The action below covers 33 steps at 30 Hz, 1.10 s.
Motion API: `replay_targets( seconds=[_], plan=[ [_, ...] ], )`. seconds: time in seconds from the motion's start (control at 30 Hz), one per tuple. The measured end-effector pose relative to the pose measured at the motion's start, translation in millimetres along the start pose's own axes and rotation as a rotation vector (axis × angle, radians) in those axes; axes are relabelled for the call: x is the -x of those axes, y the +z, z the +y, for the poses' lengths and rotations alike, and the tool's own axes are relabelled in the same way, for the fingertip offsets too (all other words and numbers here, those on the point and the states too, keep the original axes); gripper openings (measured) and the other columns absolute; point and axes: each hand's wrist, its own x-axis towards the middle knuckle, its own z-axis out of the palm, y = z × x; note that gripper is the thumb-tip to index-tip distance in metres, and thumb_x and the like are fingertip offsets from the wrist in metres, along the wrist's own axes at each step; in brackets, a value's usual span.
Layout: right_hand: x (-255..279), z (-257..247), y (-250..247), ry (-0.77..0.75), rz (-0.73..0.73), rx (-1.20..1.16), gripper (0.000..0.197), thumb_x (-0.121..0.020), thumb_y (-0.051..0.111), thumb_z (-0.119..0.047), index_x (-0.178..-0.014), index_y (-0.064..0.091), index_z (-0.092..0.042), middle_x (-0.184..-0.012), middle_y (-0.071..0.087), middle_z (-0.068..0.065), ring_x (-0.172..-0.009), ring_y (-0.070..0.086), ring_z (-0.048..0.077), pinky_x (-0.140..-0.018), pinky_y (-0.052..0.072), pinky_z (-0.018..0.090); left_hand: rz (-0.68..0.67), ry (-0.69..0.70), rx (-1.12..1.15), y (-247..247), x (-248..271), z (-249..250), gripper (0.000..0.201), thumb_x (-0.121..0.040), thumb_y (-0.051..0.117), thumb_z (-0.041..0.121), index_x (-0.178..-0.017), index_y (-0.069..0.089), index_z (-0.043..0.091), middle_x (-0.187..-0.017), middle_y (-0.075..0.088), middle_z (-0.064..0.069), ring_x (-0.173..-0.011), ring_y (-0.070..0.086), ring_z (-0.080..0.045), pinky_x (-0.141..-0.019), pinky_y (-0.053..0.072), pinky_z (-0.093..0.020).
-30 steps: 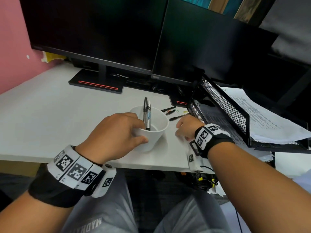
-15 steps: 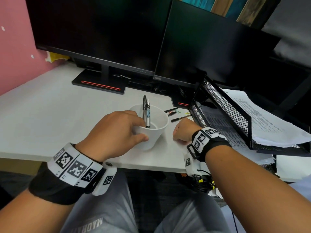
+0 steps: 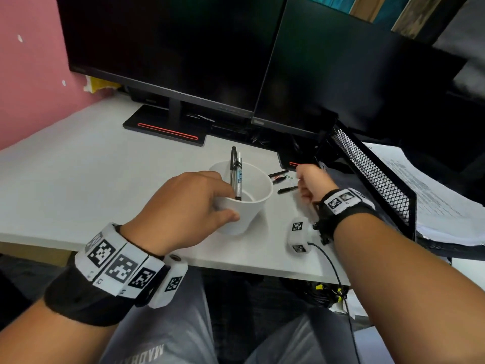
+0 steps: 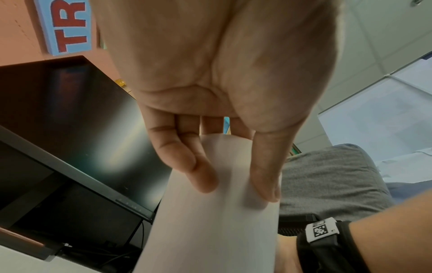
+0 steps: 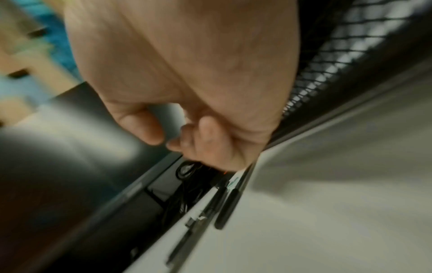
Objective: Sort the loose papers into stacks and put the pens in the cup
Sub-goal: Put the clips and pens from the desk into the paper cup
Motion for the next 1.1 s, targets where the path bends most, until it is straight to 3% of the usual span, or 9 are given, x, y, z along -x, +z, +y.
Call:
replay_targets(
  seconds=[0.07,0.13,0.23,0.4,0.53,0.63,0.83,0.97,1.1],
  plan=[
    [-4.9,-1.1,8.2,-0.194,0.050,0.525,0.020,-0.099,0.052,-0.011,-0.086,0.062,-0.022,-0.095,0.062,0.010,-0.083,0.060,0.027,-0.069,0.050,0.027,-0.001,-0.003,-0.006,-0.8,-0.1,-1.1,0.022,-0.086,0.076,0.047,-0.105,0.077,0.037,-0.088,0.059,0.019,-0.075,0.055,-0.001,-0.065,0.036,-0.018],
    [-7.2,2.1,13.6,-0.256,0.045,0.758,0.030,-0.099,0.055,-0.007,-0.120,0.072,-0.018,-0.125,0.067,0.009,-0.116,0.064,0.031,-0.099,0.054,0.034,0.001,-0.007,-0.015,-1.8,-0.3,-2.2,0.022,-0.086,0.076,0.048,-0.106,0.077,0.037,-0.088,0.059,0.019,-0.075,0.055,-0.001,-0.065,0.035,-0.016],
    [-5.9,4.6,16.5,-0.251,-0.006,0.942,0.038,-0.100,0.054,-0.002,-0.129,0.074,-0.017,-0.136,0.065,0.005,-0.125,0.063,0.029,-0.107,0.053,0.038,0.008,-0.009,-0.018,-2.4,-0.9,-3.7,0.023,-0.086,0.076,0.048,-0.106,0.077,0.038,-0.089,0.060,0.017,-0.076,0.056,-0.003,-0.065,0.038,-0.019],
    [-7.7,10.7,14.0,-0.253,0.012,0.886,0.026,-0.095,0.064,0.000,-0.096,0.079,-0.021,-0.113,0.070,0.000,-0.111,0.069,0.025,-0.096,0.058,0.033,0.009,-0.004,-0.019,-1.6,-1.6,-5.4,0.023,-0.085,0.076,0.048,-0.106,0.077,0.038,-0.089,0.060,0.018,-0.075,0.055,-0.001,-0.065,0.037,-0.019],
    [-5.2,17.0,10.8,-0.332,-0.016,0.840,0.010,-0.093,0.075,-0.013,-0.099,0.076,-0.021,-0.104,0.067,-0.002,-0.099,0.067,0.021,-0.079,0.052,0.027,0.001,-0.005,-0.009,0.2,-1.4,-3.9,0.024,-0.085,0.077,0.047,-0.107,0.077,0.038,-0.090,0.060,0.019,-0.075,0.056,-0.001,-0.065,0.038,-0.021],
    [-2.0,20.2,8.2,-0.367,-0.078,0.732,0.007,-0.094,0.076,-0.023,-0.100,0.072,-0.021,-0.083,0.060,-0.007,-0.077,0.059,0.015,-0.060,0.041,0.025,-0.004,0.002,-0.012,2.0,-1.7,-2.5,0.025,-0.085,0.076,0.048,-0.108,0.077,0.038,-0.089,0.059,0.020,-0.075,0.056,-0.003,-0.066,0.038,-0.021],
    [17.3,-2.3,-13.7,-0.427,-0.106,0.031,0.012,-0.100,0.068,-0.016,-0.091,0.068,-0.024,-0.056,0.048,-0.013,-0.048,0.038,0.008,-0.045,0.033,0.021,-0.020,-0.002,-0.004,4.4,0.5,2.7,0.023,-0.086,0.077,0.047,-0.107,0.077,0.038,-0.087,0.059,0.019,-0.080,0.058,-0.006,-0.068,0.040,-0.023],
    [59.6,-39.6,-37.4,-0.537,-0.402,-0.461,0.022,-0.106,0.052,-0.008,-0.090,0.062,-0.021,-0.062,0.035,-0.007,-0.044,0.026,0.004,-0.037,0.023,0.017,-0.048,0.000,-0.008,7.1,0.9,6.6,0.025,-0.086,0.076,0.047,-0.110,0.077,0.038,-0.091,0.060,0.018,-0.084,0.059,-0.007,-0.072,0.042,-0.026],
    [95.8,-55.1,-37.9,-0.564,-0.705,-0.666,0.014,-0.103,0.049,-0.012,-0.101,0.061,-0.019,-0.059,0.029,-0.009,-0.049,0.014,0.008,-0.040,0.022,0.017,-0.062,0.007,-0.019,7.9,2.9,10.1,0.027,-0.087,0.075,0.048,-0.112,0.076,0.038,-0.093,0.061,0.018,-0.084,0.059,-0.006,-0.074,0.043,-0.027]
  ],
)
